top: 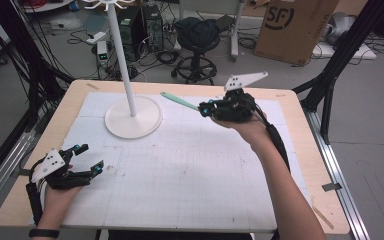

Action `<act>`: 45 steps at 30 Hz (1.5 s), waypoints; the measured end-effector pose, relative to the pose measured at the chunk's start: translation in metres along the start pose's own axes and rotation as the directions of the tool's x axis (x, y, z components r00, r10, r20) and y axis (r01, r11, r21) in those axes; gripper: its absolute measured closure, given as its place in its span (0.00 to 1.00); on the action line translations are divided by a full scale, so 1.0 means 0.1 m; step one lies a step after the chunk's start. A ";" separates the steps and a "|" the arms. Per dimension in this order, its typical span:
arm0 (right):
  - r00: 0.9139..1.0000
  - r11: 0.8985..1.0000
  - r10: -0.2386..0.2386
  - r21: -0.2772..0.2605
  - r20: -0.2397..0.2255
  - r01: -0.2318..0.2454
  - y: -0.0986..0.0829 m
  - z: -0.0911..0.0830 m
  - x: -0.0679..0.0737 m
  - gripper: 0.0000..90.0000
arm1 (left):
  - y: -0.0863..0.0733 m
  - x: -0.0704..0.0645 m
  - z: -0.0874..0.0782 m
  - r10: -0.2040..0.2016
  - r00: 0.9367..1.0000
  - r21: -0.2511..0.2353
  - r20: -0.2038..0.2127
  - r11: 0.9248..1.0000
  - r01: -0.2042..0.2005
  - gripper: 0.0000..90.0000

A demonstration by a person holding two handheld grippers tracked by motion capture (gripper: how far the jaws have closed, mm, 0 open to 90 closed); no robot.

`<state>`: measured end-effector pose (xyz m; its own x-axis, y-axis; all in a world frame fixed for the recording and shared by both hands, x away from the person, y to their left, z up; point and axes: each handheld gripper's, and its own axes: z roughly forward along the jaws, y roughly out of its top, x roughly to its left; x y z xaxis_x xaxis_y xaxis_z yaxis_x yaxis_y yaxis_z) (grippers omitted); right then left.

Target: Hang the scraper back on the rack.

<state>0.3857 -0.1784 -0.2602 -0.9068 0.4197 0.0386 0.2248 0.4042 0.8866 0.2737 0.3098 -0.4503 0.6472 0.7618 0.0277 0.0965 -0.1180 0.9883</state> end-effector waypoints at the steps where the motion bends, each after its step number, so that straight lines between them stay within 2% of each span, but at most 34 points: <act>1: 1.000 1.000 -0.004 -0.005 -0.005 0.004 0.09 -0.01 -0.01 0.91 | 0.00 0.00 0.00 0.000 1.000 0.000 0.001 1.000 0.000 0.19; 6: 1.000 0.999 -0.020 -0.037 -0.011 0.019 0.51 -0.03 -0.06 0.91 | 0.00 0.00 0.00 0.002 1.000 -0.002 -0.001 1.000 -0.002 0.19; 10: 1.000 0.999 -0.022 -0.047 0.003 0.022 0.80 -0.06 -0.08 0.91 | 0.00 0.00 0.00 0.000 1.000 -0.001 -0.006 1.000 0.000 0.19; 17: 0.999 0.996 -0.023 -0.091 0.027 0.025 1.17 -0.10 -0.10 0.91 | 0.00 0.00 0.00 0.005 1.000 0.003 -0.010 1.000 -0.005 0.19; 23: 0.998 0.991 -0.049 -0.123 0.047 0.055 1.43 -0.07 -0.05 0.91 | 0.00 -0.01 0.00 0.010 1.000 0.002 -0.011 1.000 -0.010 0.19; 33: 0.996 0.987 -0.051 -0.151 0.076 0.062 1.64 -0.02 -0.01 0.91 | 0.00 -0.02 0.01 0.015 1.000 0.007 -0.013 1.000 -0.015 0.19; 45: 0.994 0.986 -0.050 -0.156 0.096 0.064 1.70 0.07 -0.02 0.91 | 0.00 -0.02 0.01 0.015 1.000 0.006 -0.016 1.000 -0.015 0.19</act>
<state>0.4279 -0.1047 -0.1122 -0.8783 0.4754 -0.0500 0.1077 0.2988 0.9482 0.2732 0.3076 -0.4503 0.6361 0.7703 0.0455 0.0913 -0.1337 0.9868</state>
